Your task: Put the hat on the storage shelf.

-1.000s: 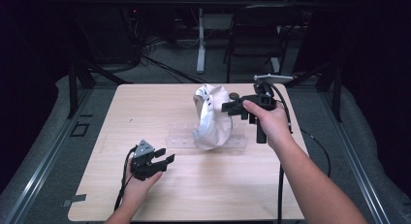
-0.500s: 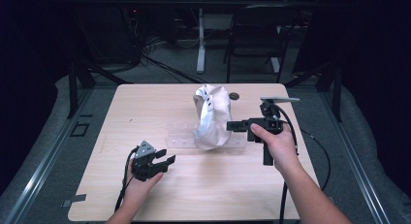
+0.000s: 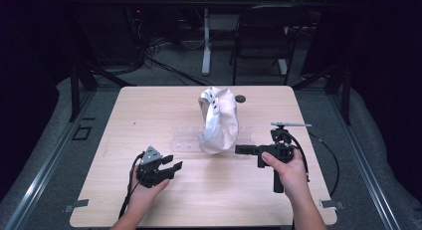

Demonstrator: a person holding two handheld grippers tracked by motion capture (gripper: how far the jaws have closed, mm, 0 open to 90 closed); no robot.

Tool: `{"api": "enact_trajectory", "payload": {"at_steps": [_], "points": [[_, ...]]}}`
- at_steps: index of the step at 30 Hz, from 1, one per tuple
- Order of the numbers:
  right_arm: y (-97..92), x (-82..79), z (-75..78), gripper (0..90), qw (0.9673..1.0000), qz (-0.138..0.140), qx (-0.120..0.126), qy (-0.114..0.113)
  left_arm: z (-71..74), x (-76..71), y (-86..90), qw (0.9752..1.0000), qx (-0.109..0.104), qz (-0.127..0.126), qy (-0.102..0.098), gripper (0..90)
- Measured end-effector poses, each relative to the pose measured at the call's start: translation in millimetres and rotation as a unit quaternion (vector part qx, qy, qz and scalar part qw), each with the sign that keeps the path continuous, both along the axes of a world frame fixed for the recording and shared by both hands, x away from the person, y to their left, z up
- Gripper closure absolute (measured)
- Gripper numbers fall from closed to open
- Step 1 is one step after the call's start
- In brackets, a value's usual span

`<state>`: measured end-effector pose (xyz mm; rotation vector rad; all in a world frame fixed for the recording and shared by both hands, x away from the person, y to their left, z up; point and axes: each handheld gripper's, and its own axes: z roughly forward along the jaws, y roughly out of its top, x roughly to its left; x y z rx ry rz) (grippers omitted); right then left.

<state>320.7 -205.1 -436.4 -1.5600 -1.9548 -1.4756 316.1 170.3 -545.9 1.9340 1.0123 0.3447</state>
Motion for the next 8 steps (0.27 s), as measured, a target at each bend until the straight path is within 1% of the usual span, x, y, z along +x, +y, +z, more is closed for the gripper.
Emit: {"api": "enact_trajectory", "payload": {"at_steps": [3, 5, 6, 7, 8], "points": [[-5.6, -2.3, -5.6, 51.7, 0.9999, -0.010, 0.003, 0.000, -0.5, -1.3, -4.6, 1.0000, 0.006, -0.004, -0.005, 51.5], [-8.1, -1.0, -7.6, 51.5, 0.9999, -0.008, -0.007, 0.006, -0.7, -2.3, -8.2, 0.9999, 0.011, -0.004, -0.009, 49.5], [-11.3, -1.5, -8.6, 51.3, 0.9998, -0.018, -0.005, 0.004, -0.4, -2.5, -9.7, 0.9999, 0.012, -0.002, -0.004, 48.5], [-13.0, -2.0, -9.6, 51.1, 0.9997, -0.025, -0.004, 0.003, 0.2, -2.3, -11.9, 0.9998, 0.018, -0.002, -0.003, 47.4], [-15.4, -2.7, -11.0, 51.0, 0.9996, -0.028, -0.006, 0.004, 0.6, -2.0, -14.7, 0.9998, 0.017, -0.004, -0.007, 46.9]]}}
